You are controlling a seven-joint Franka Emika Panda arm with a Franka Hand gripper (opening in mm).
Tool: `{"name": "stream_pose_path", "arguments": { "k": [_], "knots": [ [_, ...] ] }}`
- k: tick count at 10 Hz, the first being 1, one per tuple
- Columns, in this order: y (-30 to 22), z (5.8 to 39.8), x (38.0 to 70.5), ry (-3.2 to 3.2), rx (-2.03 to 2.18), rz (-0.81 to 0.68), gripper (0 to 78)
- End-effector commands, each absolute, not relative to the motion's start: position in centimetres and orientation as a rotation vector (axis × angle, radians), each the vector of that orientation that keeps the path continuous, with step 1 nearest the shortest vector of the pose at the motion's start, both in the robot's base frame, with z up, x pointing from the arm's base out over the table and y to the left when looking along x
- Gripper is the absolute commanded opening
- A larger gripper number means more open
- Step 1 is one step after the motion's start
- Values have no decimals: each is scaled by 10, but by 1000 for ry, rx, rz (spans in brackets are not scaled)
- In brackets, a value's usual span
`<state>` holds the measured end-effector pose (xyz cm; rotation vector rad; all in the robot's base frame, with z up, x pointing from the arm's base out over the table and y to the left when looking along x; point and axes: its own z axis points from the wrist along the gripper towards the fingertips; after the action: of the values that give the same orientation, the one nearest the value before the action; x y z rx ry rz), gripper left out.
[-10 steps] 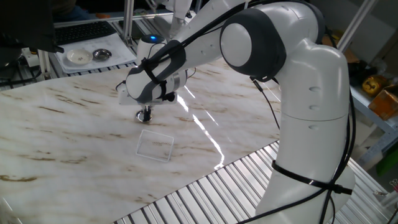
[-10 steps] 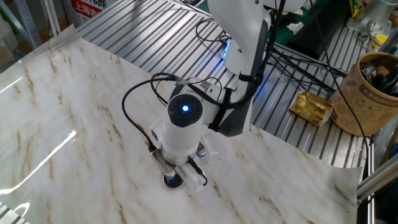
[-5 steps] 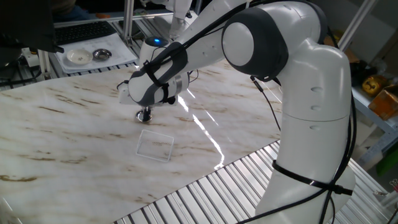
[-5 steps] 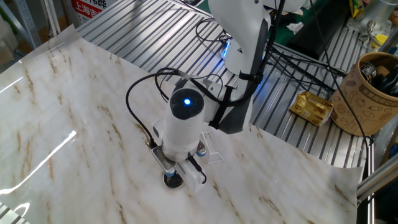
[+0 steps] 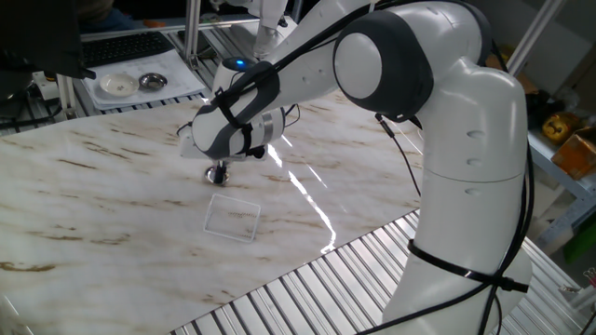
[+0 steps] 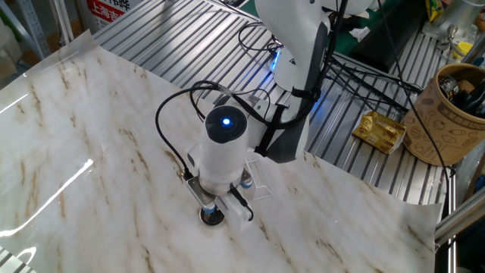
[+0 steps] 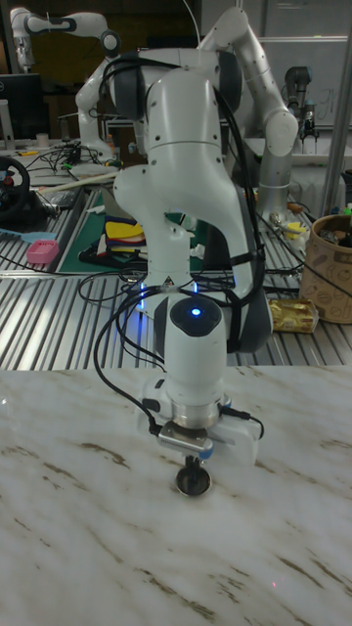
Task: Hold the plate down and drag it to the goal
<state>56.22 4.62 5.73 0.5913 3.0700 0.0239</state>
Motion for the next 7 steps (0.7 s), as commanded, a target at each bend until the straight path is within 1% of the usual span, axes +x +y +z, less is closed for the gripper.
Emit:
{"name": "stream_pose_path", "arguments": {
  "k": [1, 5, 7],
  "knots": [
    [47, 55, 556, 3068, 592, 20, 0],
    [46, 58, 547, 3090, 596, 9, 0],
    [45, 56, 536, 3092, 599, 5, 0]
  ]
}}
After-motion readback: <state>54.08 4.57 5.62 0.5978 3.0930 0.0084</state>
